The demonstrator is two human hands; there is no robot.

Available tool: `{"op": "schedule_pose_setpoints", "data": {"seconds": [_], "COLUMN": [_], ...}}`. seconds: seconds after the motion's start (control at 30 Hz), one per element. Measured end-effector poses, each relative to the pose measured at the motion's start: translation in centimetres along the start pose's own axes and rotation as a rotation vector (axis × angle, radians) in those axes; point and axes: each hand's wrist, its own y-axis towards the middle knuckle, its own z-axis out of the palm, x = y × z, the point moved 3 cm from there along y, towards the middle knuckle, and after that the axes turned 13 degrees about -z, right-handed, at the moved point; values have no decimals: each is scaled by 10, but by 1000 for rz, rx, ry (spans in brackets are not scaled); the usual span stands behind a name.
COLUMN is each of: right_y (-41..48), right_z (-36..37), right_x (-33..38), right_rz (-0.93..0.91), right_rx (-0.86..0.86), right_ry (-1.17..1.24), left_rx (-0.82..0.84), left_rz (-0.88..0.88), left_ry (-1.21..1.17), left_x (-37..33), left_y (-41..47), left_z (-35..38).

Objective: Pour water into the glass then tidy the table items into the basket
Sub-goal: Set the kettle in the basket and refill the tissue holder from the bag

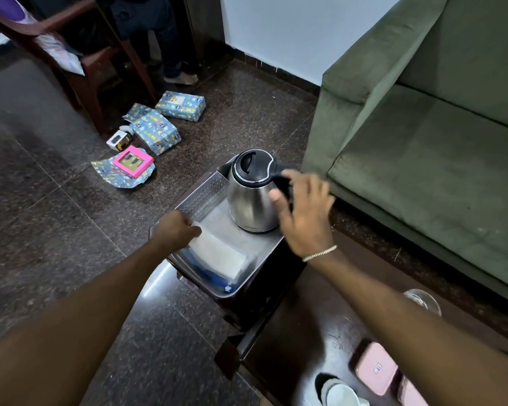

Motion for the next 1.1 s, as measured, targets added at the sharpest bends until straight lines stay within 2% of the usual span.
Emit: {"op": "schedule_pose_setpoints", "data": {"seconds": [0.07, 0.17, 0.23, 0.3, 0.4, 0.47, 0.53, 0.57, 0.63, 0.7, 0.8, 0.87, 0.9, 1.1], "right_y": [-18, -45, -54, -54, -44, -40, -39, -39, -43, -49, -62, -75, -82, -131], "right_z": [18, 52, 65, 67, 52, 35, 17, 6, -18, -42, -76, -95, -104, -151], "right_x": [26, 53, 61, 63, 54, 40, 22, 13, -4, -20, -45, -62, -70, -106], "right_rz": [-79, -11, 78, 148, 282, 406, 569, 670, 838, 915, 971, 1026, 1050, 1096], "right_rx": [258, 664, 761, 706, 495, 418, 372, 336, 247, 176, 101, 72, 62, -60], "right_ry": [115, 217, 274, 337, 408, 488, 694, 822, 1068, 1267, 1460, 1502, 1511, 1623], "left_rx": [51, 133, 215, 270, 272, 66, -271, -382, -400, -204, 354, 615, 683, 858], "left_rz": [-12, -52, -91, -102, -63, 41, 172, 224, 289, 291, 190, 179, 200, 269], "left_ry": [-110, -195, -301, -419, -521, -516, -489, -513, -608, -701, -810, -789, -779, -871], "left_x": [-10, -33, -51, -68, -86, -87, -80, -75, -67, -62, -71, -83, -90, -145], "left_y": [-8, -22, -34, -47, -62, -67, -72, -76, -83, -86, -102, -118, -126, -172], "left_z": [-5, -13, -15, -15, -15, -22, -29, -29, -20, -6, 21, 40, 49, 79]}}
